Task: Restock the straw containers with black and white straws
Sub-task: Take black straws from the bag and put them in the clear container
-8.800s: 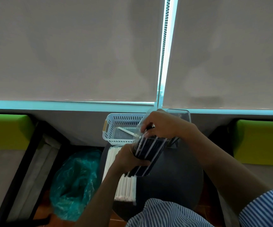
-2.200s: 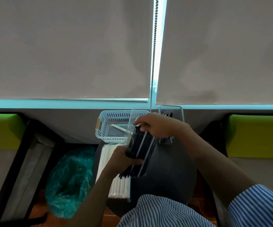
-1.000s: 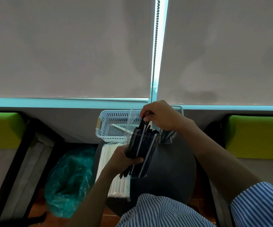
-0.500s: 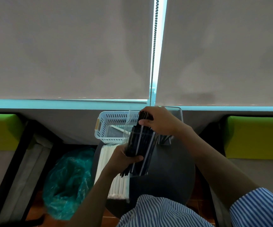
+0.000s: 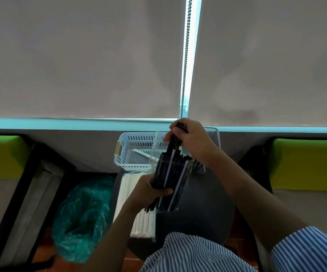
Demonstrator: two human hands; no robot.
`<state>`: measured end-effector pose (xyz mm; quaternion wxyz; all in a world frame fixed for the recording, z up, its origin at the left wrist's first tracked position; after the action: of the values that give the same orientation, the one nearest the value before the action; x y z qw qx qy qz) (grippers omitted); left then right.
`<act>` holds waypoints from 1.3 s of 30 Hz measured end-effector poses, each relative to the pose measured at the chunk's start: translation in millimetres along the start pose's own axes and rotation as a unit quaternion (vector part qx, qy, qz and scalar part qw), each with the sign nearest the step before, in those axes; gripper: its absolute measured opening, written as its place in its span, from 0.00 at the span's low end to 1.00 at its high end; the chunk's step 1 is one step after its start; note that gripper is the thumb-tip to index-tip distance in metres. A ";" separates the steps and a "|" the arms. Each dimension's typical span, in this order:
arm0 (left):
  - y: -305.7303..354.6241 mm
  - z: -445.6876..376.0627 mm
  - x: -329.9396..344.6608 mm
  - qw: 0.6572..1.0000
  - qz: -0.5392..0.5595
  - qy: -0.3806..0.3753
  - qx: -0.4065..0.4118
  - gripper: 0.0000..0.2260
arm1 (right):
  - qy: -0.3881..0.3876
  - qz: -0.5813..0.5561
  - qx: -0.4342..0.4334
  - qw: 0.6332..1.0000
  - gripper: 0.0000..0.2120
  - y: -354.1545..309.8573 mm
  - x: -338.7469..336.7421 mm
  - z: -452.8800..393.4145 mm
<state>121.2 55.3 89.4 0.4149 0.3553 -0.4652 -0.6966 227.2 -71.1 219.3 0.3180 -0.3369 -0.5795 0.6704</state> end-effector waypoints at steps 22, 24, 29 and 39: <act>2.1 -5.8 4.0 1.000 0.000 -0.007 -0.003 0.16 | -0.007 0.104 0.035 0.994 0.03 -0.9 5.1 2.9; -1.1 -5.5 4.0 1.000 0.006 -0.008 -0.008 0.17 | 0.016 0.049 0.013 0.999 0.03 -5.4 1.6 3.6; -6.0 -6.0 5.3 1.000 0.009 -0.011 -0.014 0.17 | 0.023 -0.029 -0.006 0.999 0.09 -2.3 -0.8 4.8; -8.3 -8.3 7.0 1.000 -0.007 -0.007 -0.024 0.17 | 0.051 0.025 0.050 0.997 0.04 6.6 5.5 11.4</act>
<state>123.6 47.9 78.2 0.4150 0.3433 -0.4486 -0.7132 214.4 -73.9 213.5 0.3464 -0.3686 -0.5202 0.6881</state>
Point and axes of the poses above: each hand's wrist, its own z-axis away from the middle knuckle, its own x-axis out of the palm, y = z × x, the point moved 10 cm from there along -z, towards the middle knuckle, and after that the axes turned 14 degrees about -y, right-handed, at the moved point
